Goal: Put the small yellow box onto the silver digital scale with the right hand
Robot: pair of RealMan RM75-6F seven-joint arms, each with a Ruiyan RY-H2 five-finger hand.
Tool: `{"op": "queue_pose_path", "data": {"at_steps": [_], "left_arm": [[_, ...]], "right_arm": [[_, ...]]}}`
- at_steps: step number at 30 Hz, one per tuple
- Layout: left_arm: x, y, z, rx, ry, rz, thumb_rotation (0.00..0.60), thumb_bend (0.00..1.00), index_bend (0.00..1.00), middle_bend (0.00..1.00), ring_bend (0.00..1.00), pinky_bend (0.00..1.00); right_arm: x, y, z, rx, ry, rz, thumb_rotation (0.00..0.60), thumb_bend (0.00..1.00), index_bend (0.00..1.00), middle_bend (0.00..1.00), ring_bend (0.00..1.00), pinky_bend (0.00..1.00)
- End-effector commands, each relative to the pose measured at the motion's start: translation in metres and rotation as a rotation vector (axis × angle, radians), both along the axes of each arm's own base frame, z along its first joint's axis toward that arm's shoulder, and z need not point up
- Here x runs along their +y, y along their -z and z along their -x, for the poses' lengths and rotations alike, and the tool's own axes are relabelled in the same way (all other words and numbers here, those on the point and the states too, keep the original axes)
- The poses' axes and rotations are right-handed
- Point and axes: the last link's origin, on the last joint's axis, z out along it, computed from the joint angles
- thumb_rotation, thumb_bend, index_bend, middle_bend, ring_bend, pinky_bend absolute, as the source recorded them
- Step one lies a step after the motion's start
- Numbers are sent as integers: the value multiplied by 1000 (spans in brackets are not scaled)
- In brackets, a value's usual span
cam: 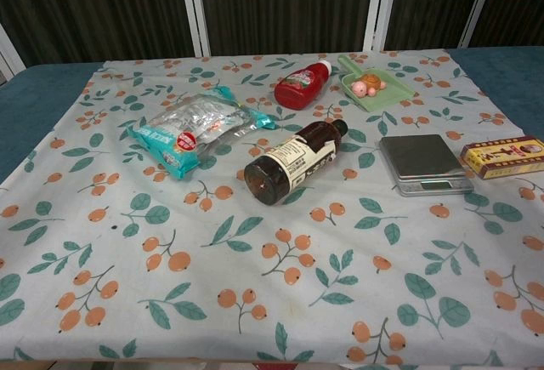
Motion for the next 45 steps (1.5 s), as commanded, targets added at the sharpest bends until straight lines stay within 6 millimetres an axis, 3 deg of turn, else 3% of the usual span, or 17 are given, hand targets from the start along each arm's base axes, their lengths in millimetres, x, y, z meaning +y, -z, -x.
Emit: {"op": "queue_pose_path", "data": {"at_steps": [1, 4, 9, 14, 20, 34, 45], "left_arm": [[0, 0, 0, 2, -3, -2, 600, 507, 0, 0, 0, 86], [2, -1, -1, -10, 3, 3, 600, 507, 0, 0, 0, 86], [3, -2, 0, -25, -2, 19, 600, 508, 0, 0, 0, 86], [6, -3, 3, -21, -17, 26, 600, 508, 0, 0, 0, 86], [4, -10, 5, -38, -26, 13, 600, 507, 0, 0, 0, 86], [-1, -14, 5, -38, -26, 0, 600, 507, 0, 0, 0, 86], [0, -14, 6, -33, -31, 2, 600, 507, 0, 0, 0, 86]], "right_arm": [[-1, 8, -7, 2, -44, -33, 600, 297, 98, 0, 0, 0], [-8, 19, -17, 20, -94, -53, 600, 295, 114, 0, 0, 0], [-46, 47, -46, 92, -210, -142, 600, 311, 194, 0, 0, 0], [-87, 79, -71, 184, -259, -235, 600, 482, 294, 0, 0, 0], [-117, 112, -83, 181, -218, -316, 600, 701, 384, 0, 0, 0], [-127, 127, -67, 189, -145, -337, 600, 727, 415, 0, 0, 0], [-133, 131, -66, 186, -129, -339, 600, 727, 412, 0, 0, 0]]}}
